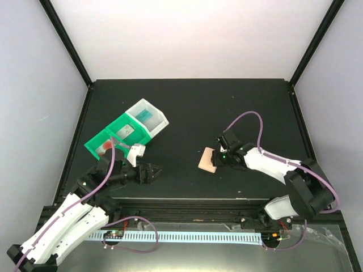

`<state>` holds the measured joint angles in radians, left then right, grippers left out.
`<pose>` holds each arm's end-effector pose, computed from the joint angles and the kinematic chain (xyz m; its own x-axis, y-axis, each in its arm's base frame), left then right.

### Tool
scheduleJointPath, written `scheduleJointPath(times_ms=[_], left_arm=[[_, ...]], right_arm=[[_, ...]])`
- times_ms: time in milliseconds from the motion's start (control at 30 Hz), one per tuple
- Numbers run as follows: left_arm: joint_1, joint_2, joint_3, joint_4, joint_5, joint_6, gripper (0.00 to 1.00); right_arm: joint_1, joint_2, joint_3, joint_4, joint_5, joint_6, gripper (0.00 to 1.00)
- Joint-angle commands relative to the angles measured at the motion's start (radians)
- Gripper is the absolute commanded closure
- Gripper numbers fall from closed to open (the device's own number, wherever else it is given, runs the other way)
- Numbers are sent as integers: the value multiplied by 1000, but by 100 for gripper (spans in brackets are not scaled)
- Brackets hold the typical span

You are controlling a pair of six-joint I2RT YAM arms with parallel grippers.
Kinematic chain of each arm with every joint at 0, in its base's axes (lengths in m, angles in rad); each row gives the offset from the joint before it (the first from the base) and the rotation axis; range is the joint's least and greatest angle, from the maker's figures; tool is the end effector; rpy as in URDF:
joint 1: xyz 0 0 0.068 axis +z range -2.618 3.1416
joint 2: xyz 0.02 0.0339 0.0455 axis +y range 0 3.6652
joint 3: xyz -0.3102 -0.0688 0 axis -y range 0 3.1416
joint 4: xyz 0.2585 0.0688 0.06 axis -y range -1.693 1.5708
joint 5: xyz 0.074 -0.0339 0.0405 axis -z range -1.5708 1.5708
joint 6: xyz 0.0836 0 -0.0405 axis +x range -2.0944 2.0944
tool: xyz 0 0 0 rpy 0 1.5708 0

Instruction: Take the credit cards out of the card holder

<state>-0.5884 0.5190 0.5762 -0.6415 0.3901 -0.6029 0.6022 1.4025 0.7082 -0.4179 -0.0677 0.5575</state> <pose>0.0917 -0.0994 0.2586 -0.8186 -0.0842 -0.5681 0.3800 0.6623 -0.6457 0.2232 0.1603 0.1589 -0.9391 -0.0050 -0.3436 -0.1096 0.9520 0.2857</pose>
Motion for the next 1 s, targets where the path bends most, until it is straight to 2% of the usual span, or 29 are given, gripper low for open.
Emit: scheduleJointPath(times_ms=[0,167,600,967], left_arm=[[-14,12,-20,22,7,-24,10],[-26,34,-36,28,9,-32,12],[-45,35,-72,62,4,-68,15],[-49,21,-103,89,0,-120,17]], right_arm=[[-22,46,19,82,39,47,49],[-37,94,42,99,50,41,48],[-35,175,60,203,-151,-171,53],[-8,227,93,234,-210,-265,57]])
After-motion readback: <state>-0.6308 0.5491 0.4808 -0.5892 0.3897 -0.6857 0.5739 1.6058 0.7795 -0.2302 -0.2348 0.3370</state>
